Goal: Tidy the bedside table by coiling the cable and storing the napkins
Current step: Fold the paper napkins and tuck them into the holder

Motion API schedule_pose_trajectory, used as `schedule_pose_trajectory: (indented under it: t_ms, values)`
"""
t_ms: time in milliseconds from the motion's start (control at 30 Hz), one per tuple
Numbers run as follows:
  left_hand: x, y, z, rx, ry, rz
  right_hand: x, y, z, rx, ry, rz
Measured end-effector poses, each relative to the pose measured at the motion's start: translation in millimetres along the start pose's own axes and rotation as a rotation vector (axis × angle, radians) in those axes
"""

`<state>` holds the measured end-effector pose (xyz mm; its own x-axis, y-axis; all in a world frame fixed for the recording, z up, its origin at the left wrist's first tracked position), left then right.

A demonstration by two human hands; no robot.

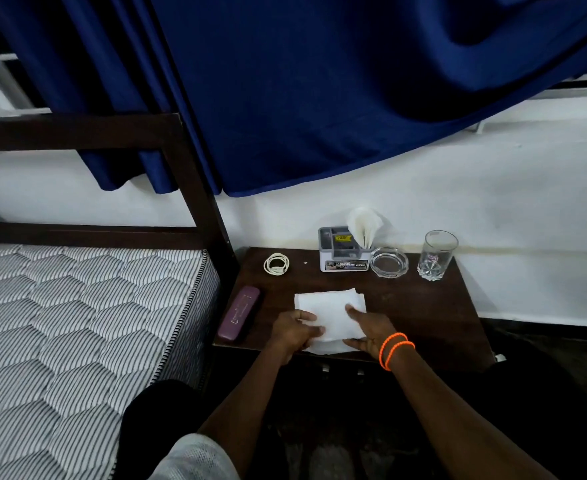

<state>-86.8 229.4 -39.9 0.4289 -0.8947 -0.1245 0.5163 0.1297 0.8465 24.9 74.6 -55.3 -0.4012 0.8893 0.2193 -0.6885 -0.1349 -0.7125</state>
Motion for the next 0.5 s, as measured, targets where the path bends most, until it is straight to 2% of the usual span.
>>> schedule_pose_trajectory:
  t_ms: [167, 300, 400, 500]
  values:
    - [-2, 2, -1, 0.052, 0.028, -0.008, -8, -9, -5, -0.101, 0.098, 0.103]
    - [-7, 4, -5, 0.042, 0.134, 0.122, -16, -20, -3, -0.232, 0.2, 0.413]
    - [-8, 1, -9, 0.004, 0.168, 0.146, -16, -23, 2, -0.251, 0.224, 0.628]
    - [-17, 1, -7, 0.006, 0.272, -0.063, -15, -27, 7, -0.323, 0.309, 0.76]
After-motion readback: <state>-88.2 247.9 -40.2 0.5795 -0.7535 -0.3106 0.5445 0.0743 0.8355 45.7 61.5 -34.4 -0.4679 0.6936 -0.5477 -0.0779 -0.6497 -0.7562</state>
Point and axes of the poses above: each hand's wrist, its own z-axis away from the middle knuckle, its own x-axis out of the palm, y = z × x, the point moved 6 cm from there along -z, towards the middle knuckle, and after that the axes turned 7 degrees about -y, right-handed, at the moved point
